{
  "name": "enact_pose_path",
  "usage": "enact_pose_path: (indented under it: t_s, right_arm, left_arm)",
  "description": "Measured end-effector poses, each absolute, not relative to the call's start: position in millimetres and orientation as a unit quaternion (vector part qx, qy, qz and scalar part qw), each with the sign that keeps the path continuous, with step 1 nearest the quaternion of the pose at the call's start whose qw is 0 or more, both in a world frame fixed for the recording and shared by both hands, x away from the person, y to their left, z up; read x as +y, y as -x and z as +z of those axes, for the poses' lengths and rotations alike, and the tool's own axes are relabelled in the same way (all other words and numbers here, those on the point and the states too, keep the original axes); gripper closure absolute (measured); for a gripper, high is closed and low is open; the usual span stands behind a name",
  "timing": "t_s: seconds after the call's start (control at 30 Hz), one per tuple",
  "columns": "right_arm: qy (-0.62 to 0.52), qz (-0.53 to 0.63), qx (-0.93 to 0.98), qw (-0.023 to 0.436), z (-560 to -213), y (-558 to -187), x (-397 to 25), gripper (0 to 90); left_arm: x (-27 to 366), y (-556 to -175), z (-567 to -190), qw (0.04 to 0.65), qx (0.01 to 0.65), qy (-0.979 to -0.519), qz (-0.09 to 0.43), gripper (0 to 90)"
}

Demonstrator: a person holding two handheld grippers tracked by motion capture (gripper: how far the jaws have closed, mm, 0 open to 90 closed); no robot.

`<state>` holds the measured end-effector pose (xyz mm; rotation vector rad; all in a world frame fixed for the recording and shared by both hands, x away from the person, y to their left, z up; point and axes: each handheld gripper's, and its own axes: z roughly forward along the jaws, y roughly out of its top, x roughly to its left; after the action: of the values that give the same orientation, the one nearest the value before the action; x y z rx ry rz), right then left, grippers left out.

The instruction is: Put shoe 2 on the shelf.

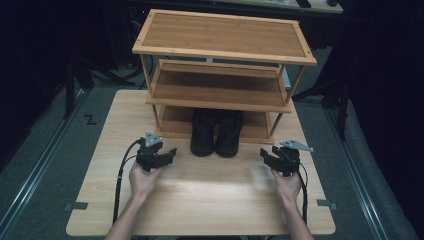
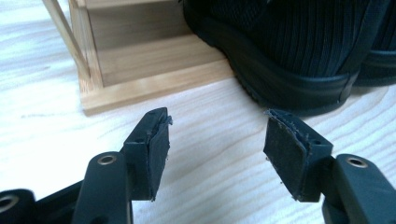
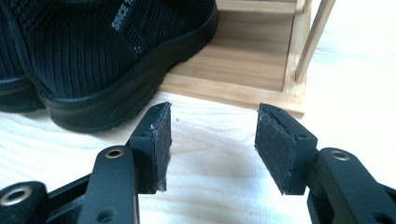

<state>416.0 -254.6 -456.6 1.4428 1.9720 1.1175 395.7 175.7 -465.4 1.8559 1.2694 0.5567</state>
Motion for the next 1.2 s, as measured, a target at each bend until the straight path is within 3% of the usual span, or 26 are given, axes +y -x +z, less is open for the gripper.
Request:
enact_pose_path:
  t_s: [0.8,1.2]
  right_arm:
    - [-0.534,0.385,0.719,0.223,-478.7,-390.7,-277.3,44.2]
    - [-0.546,0.347,0.727,0.231,-494.6,-383.1,-288.2,42.6]
  left_arm:
    - [191.2,-360.8,-489.8,0.402,0.524,-0.725,0.197,38.6]
    - [193.9,-357.1,-502.6,0.367,0.532,-0.734,0.209,37.9]
